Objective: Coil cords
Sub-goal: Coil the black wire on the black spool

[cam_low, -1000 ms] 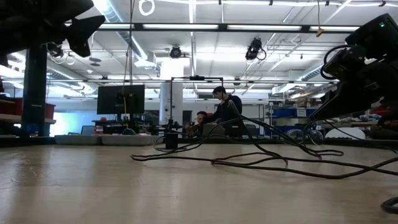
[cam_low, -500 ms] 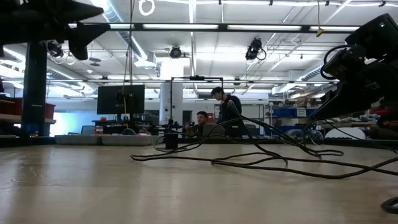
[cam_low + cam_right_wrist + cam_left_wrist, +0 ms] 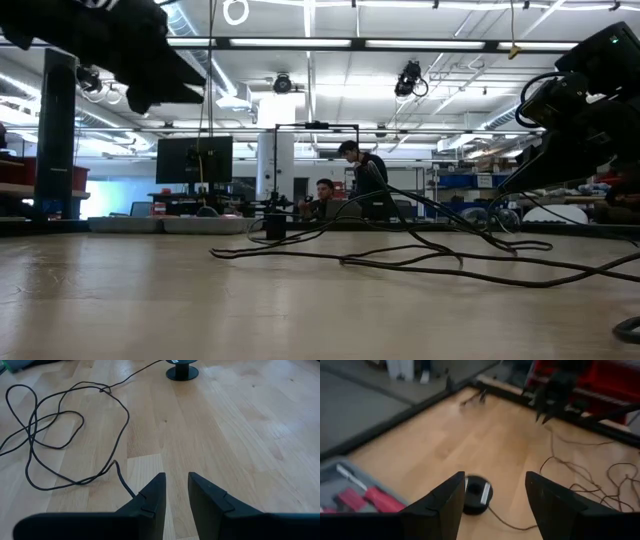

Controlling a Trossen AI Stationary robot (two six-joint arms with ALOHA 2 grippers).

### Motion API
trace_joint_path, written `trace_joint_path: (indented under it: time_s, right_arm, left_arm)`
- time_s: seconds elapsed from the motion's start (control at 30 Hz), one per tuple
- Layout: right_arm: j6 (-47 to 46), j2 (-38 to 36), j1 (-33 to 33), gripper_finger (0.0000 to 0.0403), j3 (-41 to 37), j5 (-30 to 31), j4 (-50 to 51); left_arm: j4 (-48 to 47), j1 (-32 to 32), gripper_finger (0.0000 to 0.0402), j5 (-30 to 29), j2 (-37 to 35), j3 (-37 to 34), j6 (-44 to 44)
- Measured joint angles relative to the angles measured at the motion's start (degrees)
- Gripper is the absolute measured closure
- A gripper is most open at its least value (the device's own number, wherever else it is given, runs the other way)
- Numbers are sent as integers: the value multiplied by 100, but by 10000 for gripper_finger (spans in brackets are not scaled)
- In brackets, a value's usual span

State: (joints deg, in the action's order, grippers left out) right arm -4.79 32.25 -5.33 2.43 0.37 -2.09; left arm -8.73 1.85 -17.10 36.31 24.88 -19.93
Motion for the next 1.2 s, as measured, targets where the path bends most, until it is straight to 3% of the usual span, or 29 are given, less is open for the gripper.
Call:
trace_joint_path:
  time_s: [0.13,0.63,1.2]
  right_arm:
    - [-1,0,-1,321,1,0,-2]
    - [1,0,1,321,1,2,-2]
    - [0,0,1,321,1,2,-18]
  left_arm:
    - [0,191,189,110,663,40,-399]
    - [870,1184,189,1532,2650,40,-1232]
    - [2432,1486,189,1958,4268,40,-2053]
